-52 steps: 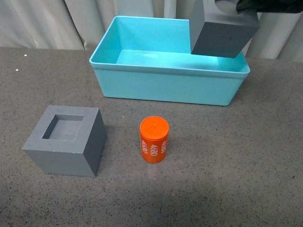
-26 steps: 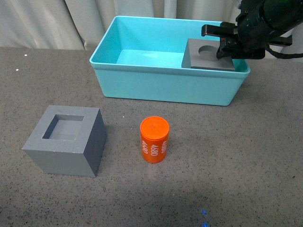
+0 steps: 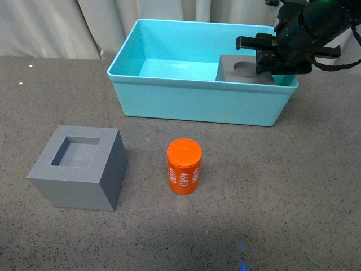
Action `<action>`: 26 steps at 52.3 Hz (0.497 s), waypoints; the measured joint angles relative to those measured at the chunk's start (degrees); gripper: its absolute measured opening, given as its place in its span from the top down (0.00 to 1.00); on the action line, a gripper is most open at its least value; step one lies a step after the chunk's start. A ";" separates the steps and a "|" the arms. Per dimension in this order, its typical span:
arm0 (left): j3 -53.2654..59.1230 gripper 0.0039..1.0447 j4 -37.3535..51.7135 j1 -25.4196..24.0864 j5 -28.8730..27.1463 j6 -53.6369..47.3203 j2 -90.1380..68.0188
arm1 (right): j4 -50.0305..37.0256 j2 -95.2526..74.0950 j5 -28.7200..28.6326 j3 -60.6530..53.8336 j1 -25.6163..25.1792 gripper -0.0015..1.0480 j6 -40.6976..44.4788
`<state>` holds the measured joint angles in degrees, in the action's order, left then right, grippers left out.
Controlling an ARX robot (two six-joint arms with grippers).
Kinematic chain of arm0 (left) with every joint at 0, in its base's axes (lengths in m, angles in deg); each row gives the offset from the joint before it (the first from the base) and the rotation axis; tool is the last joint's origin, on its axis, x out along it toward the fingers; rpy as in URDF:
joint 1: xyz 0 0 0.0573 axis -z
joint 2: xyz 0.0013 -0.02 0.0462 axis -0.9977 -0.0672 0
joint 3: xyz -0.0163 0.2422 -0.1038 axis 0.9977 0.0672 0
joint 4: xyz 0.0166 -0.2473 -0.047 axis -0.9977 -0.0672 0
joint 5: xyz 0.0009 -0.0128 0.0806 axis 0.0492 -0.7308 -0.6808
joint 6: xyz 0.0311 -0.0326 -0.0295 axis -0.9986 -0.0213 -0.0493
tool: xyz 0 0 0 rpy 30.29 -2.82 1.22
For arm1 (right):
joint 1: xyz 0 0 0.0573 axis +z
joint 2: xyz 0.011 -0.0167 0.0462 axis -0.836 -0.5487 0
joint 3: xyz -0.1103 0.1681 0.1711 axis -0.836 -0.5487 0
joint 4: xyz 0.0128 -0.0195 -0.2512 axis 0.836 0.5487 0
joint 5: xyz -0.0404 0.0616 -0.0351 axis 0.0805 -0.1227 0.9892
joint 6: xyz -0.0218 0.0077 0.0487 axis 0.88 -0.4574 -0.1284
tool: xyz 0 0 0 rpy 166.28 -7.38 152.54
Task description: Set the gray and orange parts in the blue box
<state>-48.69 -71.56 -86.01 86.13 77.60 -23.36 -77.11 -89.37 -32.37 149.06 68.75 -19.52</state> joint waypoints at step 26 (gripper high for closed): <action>0.00 0.06 0.00 0.00 0.00 0.00 0.00 | -17.44 16.52 -0.09 -18.16 0.04 0.10 2.23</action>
<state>-48.69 -71.56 -86.01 86.13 77.60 -23.36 -94.56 -72.85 -32.46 130.90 68.80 -17.29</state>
